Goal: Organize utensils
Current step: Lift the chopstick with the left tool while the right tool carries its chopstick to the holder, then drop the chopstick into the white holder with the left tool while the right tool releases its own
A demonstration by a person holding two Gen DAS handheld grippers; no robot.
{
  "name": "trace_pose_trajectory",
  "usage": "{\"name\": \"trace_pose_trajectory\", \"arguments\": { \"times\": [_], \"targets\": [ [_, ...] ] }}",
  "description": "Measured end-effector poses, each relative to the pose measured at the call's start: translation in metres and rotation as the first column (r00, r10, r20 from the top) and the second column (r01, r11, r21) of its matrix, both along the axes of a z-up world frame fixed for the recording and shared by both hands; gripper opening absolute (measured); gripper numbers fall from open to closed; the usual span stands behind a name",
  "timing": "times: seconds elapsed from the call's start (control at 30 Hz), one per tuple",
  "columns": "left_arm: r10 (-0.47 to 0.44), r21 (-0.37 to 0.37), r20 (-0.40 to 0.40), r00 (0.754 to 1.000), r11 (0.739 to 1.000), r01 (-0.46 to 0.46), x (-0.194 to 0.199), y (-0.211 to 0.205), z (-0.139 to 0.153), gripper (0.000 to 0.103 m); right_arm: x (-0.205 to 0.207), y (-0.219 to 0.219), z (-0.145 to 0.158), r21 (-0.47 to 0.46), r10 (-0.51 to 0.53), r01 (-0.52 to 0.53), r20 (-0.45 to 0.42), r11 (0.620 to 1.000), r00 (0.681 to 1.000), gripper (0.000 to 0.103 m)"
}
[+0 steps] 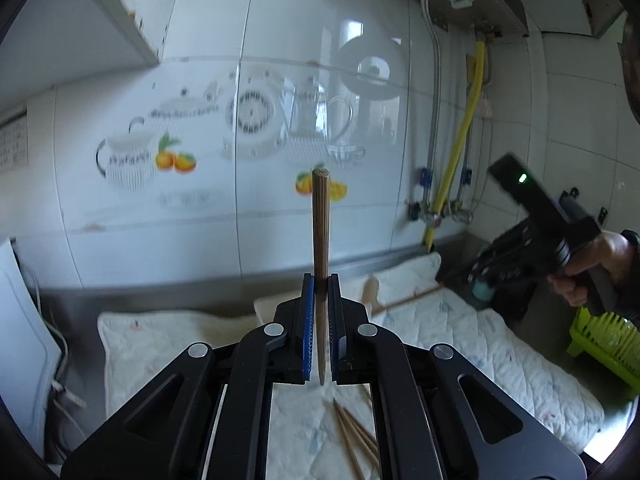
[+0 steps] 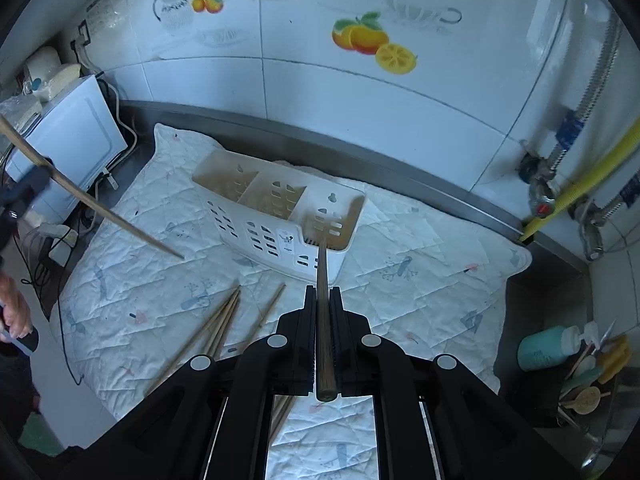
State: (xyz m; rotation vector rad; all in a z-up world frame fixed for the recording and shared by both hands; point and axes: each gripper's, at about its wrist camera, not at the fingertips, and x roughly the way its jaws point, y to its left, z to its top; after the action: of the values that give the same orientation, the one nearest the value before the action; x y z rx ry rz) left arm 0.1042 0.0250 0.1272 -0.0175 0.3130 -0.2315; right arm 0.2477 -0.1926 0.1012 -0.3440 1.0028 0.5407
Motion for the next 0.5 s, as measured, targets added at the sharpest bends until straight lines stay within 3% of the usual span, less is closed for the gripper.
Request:
{"name": "trace_pose_trajectory", "arguments": {
  "times": [0.17,0.27,0.33,0.4,0.43,0.47,0.5],
  "targets": [
    [0.023,0.014,0.057,0.998,1.000,-0.024,0.024,0.001,0.026,0.005,0.033,0.009,-0.004,0.013,0.002,-0.001,-0.102,1.000,0.995,0.007],
    [0.048,0.029,0.074,0.996,0.998,-0.051,0.044,0.001,0.031,0.005,0.050,0.013,-0.004,0.017,-0.027,0.029,-0.107,0.999,0.994,0.007],
    [0.061,0.031,0.065,0.996,0.998,-0.063,0.059,0.002,0.030,0.005,0.060,0.013,-0.001,0.071,-0.036,0.043,-0.101,0.997,0.994,0.008],
    [0.074,0.036,0.050,0.996,0.996,-0.076,0.072,0.002,0.024,0.005,0.067,0.013,0.003,0.090,-0.053,0.060,-0.082,0.994,0.995,0.015],
    [0.076,0.035,0.031,0.997,0.996,-0.077,0.080,0.002,0.020,0.005,0.069,0.011,0.005,0.106,-0.058,0.065,-0.072,0.992,0.996,0.030],
    [0.082,0.033,0.016,0.997,0.996,-0.082,0.087,0.003,0.016,0.005,0.069,0.009,0.008,0.121,-0.070,0.075,-0.052,0.990,0.996,0.038],
    [0.088,0.035,0.006,0.996,0.995,-0.088,0.092,0.003,0.012,0.005,0.068,0.007,0.012,0.129,-0.078,0.081,-0.026,0.988,0.997,0.039]
  ]
}}
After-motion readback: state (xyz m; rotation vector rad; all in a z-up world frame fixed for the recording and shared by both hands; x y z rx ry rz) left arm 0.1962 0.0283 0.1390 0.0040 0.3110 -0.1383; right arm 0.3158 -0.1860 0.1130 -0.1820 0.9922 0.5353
